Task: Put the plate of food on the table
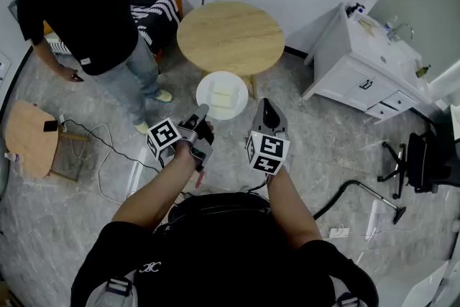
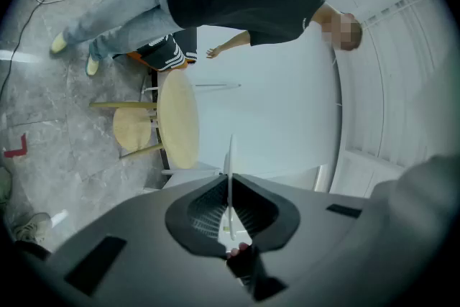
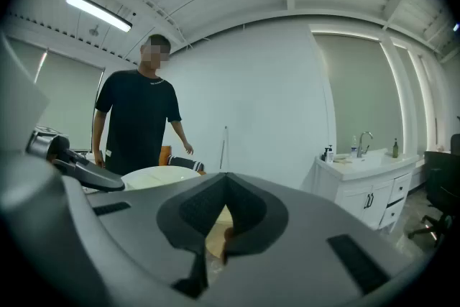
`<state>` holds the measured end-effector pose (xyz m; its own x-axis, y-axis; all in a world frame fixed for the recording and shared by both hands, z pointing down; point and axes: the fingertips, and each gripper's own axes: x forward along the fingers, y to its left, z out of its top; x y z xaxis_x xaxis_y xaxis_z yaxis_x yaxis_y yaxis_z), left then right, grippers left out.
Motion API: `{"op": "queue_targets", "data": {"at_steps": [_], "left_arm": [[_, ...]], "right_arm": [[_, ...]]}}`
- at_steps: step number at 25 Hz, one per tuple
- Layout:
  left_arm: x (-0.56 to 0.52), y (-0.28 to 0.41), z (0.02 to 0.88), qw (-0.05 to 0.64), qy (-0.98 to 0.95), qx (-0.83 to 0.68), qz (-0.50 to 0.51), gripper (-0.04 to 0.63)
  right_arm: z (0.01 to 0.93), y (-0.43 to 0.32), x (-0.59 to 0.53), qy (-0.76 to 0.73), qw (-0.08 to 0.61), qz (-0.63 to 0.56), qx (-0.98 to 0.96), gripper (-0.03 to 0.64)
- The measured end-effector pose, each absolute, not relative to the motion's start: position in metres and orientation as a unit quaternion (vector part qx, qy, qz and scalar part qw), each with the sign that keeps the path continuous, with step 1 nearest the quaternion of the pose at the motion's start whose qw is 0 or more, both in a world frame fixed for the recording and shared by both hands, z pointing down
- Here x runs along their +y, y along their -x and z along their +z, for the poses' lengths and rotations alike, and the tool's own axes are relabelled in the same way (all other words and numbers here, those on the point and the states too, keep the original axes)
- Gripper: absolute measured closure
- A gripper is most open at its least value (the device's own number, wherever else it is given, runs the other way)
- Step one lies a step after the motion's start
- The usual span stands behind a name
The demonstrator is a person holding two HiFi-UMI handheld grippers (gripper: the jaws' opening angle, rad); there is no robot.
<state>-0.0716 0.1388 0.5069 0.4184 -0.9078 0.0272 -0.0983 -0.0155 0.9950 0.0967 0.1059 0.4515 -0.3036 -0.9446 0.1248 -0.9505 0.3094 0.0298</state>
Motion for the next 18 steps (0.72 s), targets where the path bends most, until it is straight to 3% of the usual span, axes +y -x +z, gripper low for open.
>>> {"op": "queue_targets", "data": {"at_steps": [18], "left_arm": [[0.146, 0.070, 0.510, 0.577, -0.624, -0.400, -0.343, 0.575]], "right_arm": [[0.449, -0.091, 0.121, -0.585, 0.049, 0.021, -0.809, 0.612]]}}
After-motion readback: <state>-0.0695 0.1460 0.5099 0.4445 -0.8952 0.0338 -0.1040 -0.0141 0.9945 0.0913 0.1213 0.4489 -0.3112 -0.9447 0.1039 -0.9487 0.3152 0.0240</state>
